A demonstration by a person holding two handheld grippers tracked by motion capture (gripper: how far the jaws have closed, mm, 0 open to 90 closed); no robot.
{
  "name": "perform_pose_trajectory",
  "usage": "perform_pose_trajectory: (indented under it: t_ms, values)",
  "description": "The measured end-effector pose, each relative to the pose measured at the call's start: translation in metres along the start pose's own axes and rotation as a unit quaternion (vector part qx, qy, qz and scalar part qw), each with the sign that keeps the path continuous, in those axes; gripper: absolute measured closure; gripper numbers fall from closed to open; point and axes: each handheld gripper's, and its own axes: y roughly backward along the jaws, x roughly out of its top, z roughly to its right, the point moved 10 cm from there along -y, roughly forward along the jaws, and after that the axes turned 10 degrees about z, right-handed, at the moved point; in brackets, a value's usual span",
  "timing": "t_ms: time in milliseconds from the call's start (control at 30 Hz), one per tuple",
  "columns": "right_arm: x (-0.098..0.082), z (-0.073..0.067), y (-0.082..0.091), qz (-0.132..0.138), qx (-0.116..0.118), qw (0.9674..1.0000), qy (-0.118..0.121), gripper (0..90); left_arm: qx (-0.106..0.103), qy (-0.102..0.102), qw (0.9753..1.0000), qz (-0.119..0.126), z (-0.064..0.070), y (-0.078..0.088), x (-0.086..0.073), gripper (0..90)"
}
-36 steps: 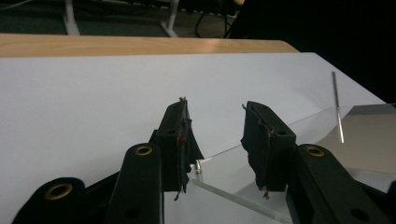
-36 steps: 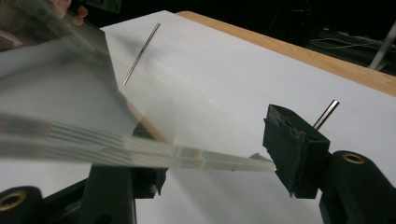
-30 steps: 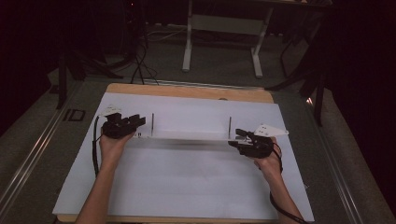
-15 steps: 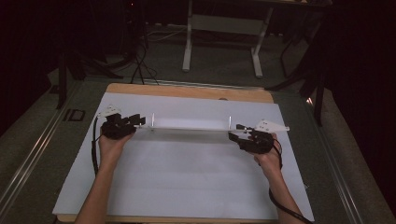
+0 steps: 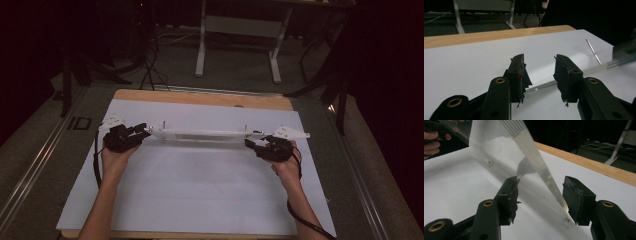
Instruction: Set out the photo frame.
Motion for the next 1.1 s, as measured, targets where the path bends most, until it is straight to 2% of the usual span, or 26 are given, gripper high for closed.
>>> perform_pose_trajectory:
  t_ms: [267, 433, 567, 767, 1100]
  values:
    - [0.002, 0.002, -0.002, 0.002, -0.004, 1.0000, -0.004, 46.2, -0.007, -0.011, 0.9999, 0.003, 0.001, 0.010, -0.006, 57.2]
    - [0.005, 0.005, -0.004, 0.003, -0.007, 0.9999, -0.007, 46.4, -0.024, -0.029, 0.9992, 0.011, 0.007, 0.014, -0.006, 54.9]
    - [0.005, 0.005, -0.005, 0.005, -0.008, 0.9999, -0.009, 46.5, -0.035, -0.047, 0.9982, 0.005, 0.013, 0.013, -0.007, 54.3]
    - [0.006, 0.006, -0.005, 0.006, -0.009, 0.9999, -0.010, 46.6, -0.029, -0.085, 0.9959, -0.005, 0.021, 0.009, -0.005, 53.3]
    - [0.006, 0.007, -0.005, 0.010, -0.012, 0.9998, -0.013, 46.6, -0.032, -0.102, 0.9943, 0.001, 0.031, -0.002, 0.006, 50.3]
